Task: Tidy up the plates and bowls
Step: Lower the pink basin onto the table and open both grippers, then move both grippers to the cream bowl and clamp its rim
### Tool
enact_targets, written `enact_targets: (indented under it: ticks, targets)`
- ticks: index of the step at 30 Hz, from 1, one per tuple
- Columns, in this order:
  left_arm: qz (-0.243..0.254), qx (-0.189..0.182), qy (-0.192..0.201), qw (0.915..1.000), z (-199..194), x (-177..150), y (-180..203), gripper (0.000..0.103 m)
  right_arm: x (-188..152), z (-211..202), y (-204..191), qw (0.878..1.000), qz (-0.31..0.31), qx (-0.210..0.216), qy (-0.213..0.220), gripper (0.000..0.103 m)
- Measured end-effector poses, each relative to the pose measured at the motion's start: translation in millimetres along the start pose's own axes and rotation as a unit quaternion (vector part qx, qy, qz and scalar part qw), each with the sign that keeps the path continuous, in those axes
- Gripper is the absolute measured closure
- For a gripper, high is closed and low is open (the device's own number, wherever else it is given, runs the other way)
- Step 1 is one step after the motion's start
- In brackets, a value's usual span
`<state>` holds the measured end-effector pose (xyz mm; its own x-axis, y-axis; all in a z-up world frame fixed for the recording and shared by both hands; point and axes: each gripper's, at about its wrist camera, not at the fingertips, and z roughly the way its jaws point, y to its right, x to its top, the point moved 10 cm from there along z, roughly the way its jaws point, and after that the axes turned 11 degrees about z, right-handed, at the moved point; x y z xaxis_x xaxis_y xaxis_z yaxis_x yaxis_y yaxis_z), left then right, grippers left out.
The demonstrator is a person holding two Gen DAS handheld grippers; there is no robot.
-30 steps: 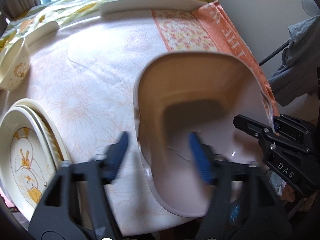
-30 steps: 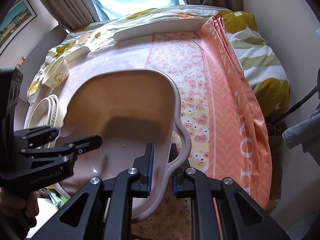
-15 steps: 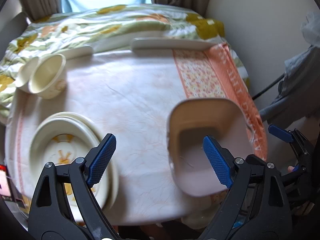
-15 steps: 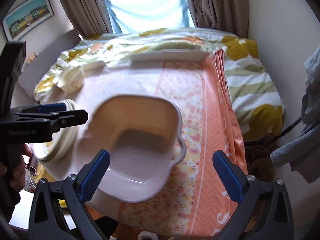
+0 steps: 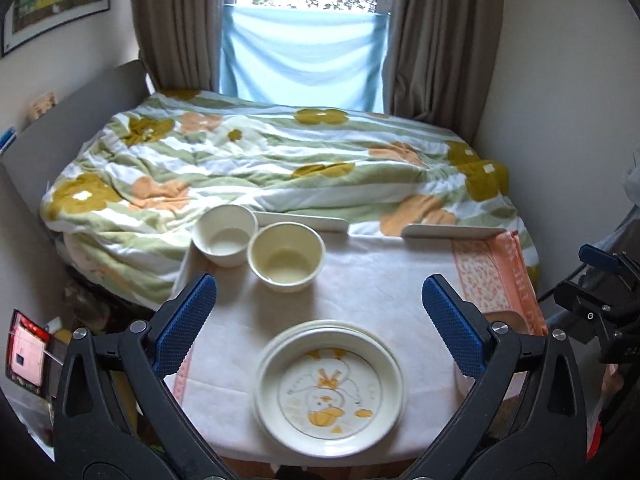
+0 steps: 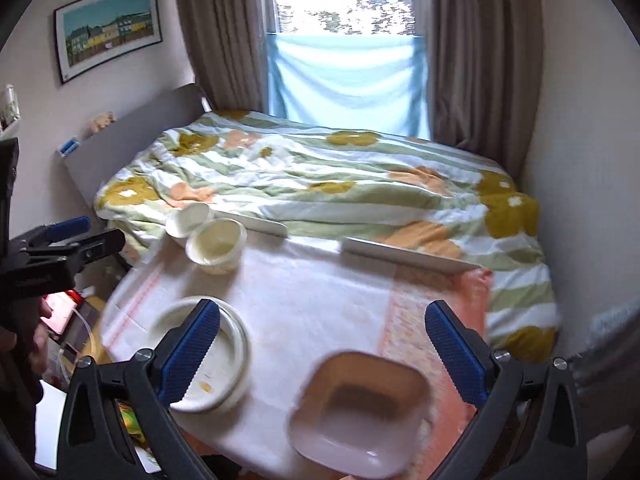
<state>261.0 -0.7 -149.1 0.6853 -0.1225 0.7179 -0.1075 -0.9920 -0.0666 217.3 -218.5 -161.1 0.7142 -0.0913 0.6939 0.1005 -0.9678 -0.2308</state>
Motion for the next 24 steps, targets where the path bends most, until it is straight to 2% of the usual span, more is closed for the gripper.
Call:
enact_targets:
  ticks: [2, 4, 9, 13, 14, 16, 17, 19, 24]
  targets:
    - [-0.005, -0.004, -0.002, 1.0, 6.3, 3.8, -27.3, 0.001, 12.7, 19.3, -22.3, 0.999, 0.023, 0.038, -0.015, 0.001]
    - [-0.013, -0.011, -0.017, 0.9997, 22.1, 3.5, -53.0, 0.001, 21.9, 42.6, -40.9, 0.997, 0.042, 0.056, -0.03, 0.001]
    - [-0.039, -0.046, -0.077, 0.9953, 85.7, -16.0, -93.4, 0.001, 23.2, 119.8, -83.6, 0.991, 0.079, 0.069, -0.088, 0.001]
    - [-0.085, -0.087, -0.125, 0.9847, 143.8, -43.1, -107.8, 0.003, 8.5, 189.0, -94.3, 0.981, 0.121, 0.052, -0.14, 0.007]
    - [-0.096, -0.097, -0.135, 0.9815, 157.6, -49.5, -109.5, 0.006, 4.0, 205.5, -94.2, 0.98, 0.125, 0.042, -0.151, 0.009]
    - [-0.112, -0.112, -0.156, 0.975, 184.6, -61.9, -108.7, 0.016, -3.9, 230.4, -93.2, 0.976, 0.138, 0.027, -0.168, 0.024]
    - [-0.116, -0.12, -0.165, 0.972, 197.2, -66.5, -108.4, 0.021, -8.3, 242.9, -92.3, 0.973, 0.145, 0.023, -0.178, 0.028]
    - [-0.118, -0.132, -0.175, 0.9684, 218.3, -71.2, -106.1, 0.024, -14.1, 261.7, -91.5, 0.968, 0.159, 0.019, -0.193, 0.039]
    - [-0.111, -0.15, -0.198, 0.9623, 255.2, -74.0, -97.4, 0.046, -25.9, 291.6, -87.9, 0.961, 0.168, 0.001, -0.222, 0.049]
